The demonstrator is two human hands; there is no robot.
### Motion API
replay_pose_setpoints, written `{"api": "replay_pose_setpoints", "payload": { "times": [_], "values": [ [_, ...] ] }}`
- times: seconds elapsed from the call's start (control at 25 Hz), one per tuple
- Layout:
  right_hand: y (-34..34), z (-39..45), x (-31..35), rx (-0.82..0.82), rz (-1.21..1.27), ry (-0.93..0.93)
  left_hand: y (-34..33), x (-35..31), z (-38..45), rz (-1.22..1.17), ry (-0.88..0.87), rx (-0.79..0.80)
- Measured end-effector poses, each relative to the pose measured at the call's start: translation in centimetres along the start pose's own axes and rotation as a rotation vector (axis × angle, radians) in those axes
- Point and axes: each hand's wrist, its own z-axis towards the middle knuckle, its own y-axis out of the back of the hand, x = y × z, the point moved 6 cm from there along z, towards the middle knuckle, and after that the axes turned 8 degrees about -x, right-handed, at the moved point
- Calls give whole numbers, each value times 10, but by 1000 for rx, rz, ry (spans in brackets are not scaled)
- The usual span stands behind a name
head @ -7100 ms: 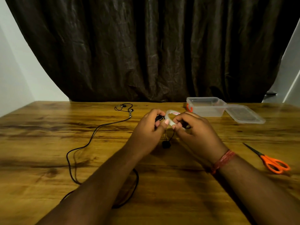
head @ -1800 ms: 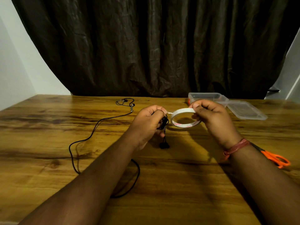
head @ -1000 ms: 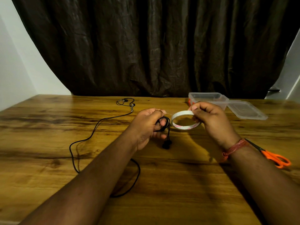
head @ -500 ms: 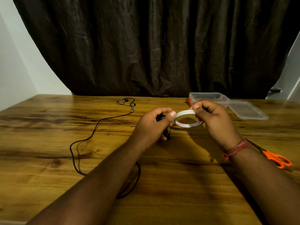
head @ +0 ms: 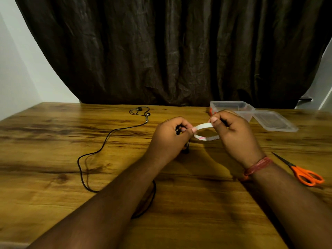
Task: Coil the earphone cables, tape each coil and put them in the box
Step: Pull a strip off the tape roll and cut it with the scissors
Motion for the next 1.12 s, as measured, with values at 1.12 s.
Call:
{"api": "replay_pose_setpoints", "payload": {
  "times": [1.12],
  "values": [
    [-4,0,-13,10,132,-151,-2,-10,1,353,-266,7]
  ]
}}
